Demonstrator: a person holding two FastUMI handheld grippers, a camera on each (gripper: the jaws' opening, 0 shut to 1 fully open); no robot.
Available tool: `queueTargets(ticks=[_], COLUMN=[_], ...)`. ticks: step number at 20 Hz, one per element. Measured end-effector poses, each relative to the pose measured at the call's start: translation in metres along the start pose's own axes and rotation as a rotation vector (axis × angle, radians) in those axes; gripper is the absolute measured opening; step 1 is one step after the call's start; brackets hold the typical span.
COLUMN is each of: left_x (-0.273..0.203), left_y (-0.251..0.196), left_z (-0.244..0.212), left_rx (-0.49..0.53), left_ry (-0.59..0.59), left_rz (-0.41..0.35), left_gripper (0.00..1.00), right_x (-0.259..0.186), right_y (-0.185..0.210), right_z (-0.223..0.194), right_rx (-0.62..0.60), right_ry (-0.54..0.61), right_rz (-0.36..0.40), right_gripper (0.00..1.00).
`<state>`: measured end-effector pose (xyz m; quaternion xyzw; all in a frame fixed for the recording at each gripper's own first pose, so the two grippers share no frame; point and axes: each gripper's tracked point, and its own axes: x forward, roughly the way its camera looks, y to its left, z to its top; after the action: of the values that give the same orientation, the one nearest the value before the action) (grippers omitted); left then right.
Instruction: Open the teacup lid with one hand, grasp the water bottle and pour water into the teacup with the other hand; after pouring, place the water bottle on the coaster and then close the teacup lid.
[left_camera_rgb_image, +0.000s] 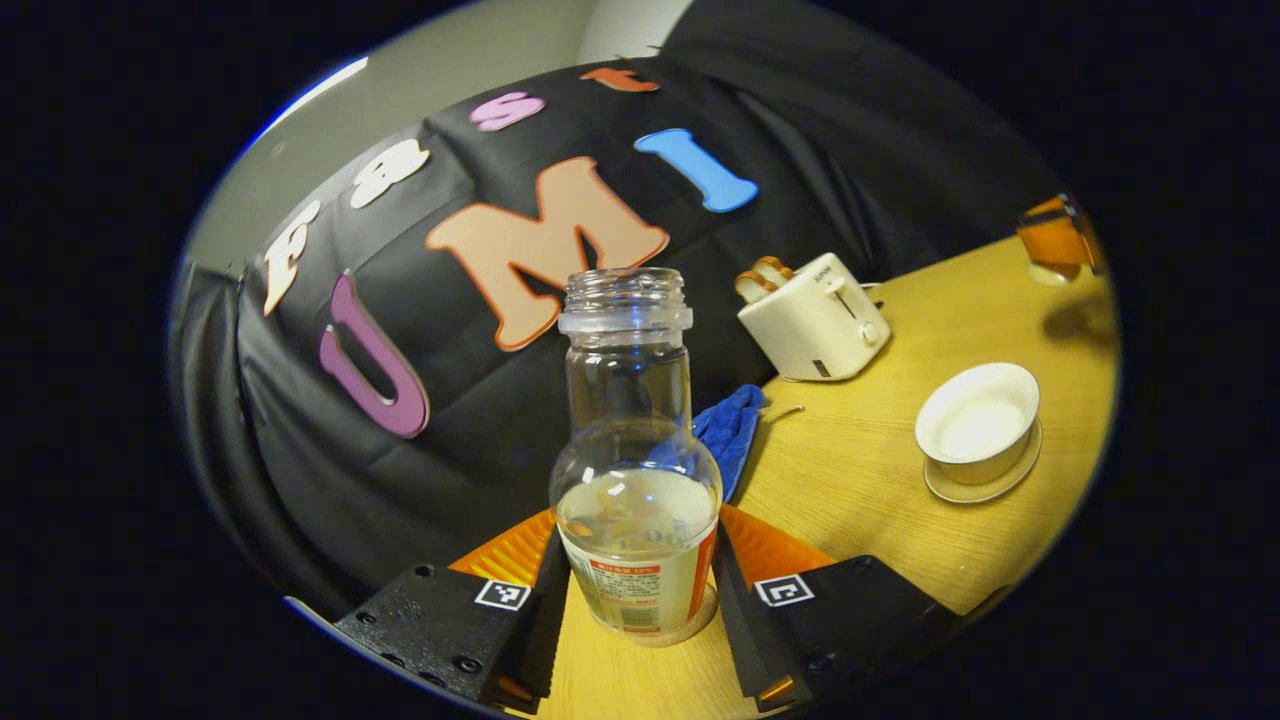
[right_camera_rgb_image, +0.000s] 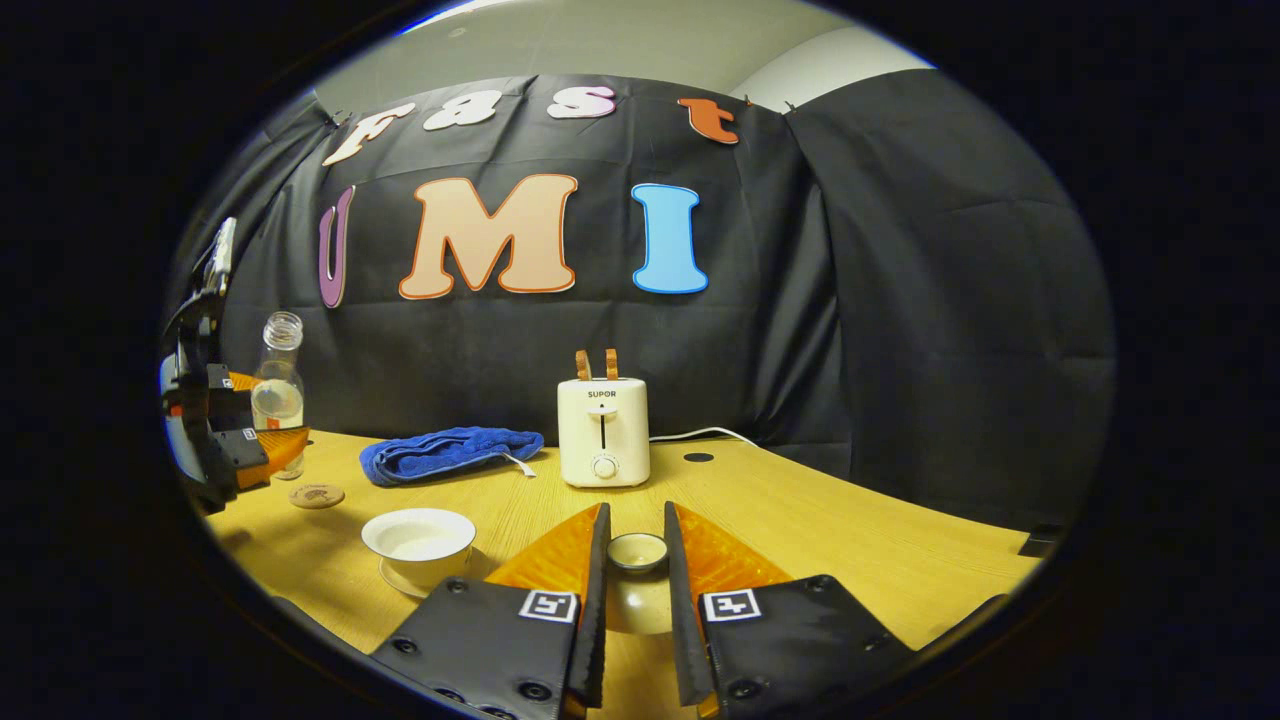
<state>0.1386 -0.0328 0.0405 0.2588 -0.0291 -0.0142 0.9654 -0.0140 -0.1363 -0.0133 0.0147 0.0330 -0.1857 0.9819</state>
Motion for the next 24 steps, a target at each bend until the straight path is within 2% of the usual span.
queueTargets(ticks=[4,6,7,13,17,24], left_x=[0.007,0.014,0.017,0.037,0.049,0.054], left_y=[0.029,0.039,0.046,0.035,0.026,0.022], left_z=[-0.023,-0.028,-0.033,-0.044,-0.056,-0.067], left_rx=[-0.358,-0.478,-0.514,-0.527,-0.514,-0.527], left_ry=[0.042,0.039,0.039,0.065,0.115,0.136], left_rz=[0.016,0.009,0.007,-0.069,-0.058,-0.058], left_gripper=[0.66,0.64,0.66,0.66,0.67,0.70], right_x=[0.001,0.000,0.000,0.000,0.000,0.001], right_y=[0.000,-0.001,-0.001,0.000,0.000,0.000], right_z=[0.000,0.000,0.000,0.000,0.000,0.000], right_rx=[0.000,0.000,-0.001,0.000,-0.001,-0.001], right_ry=[0.000,-0.001,-0.001,-0.001,-0.001,-0.002], right_rz=[0.000,0.000,0.000,0.000,0.000,-0.001], right_gripper=[0.31,0.31,0.31,0.31,0.31,0.31])
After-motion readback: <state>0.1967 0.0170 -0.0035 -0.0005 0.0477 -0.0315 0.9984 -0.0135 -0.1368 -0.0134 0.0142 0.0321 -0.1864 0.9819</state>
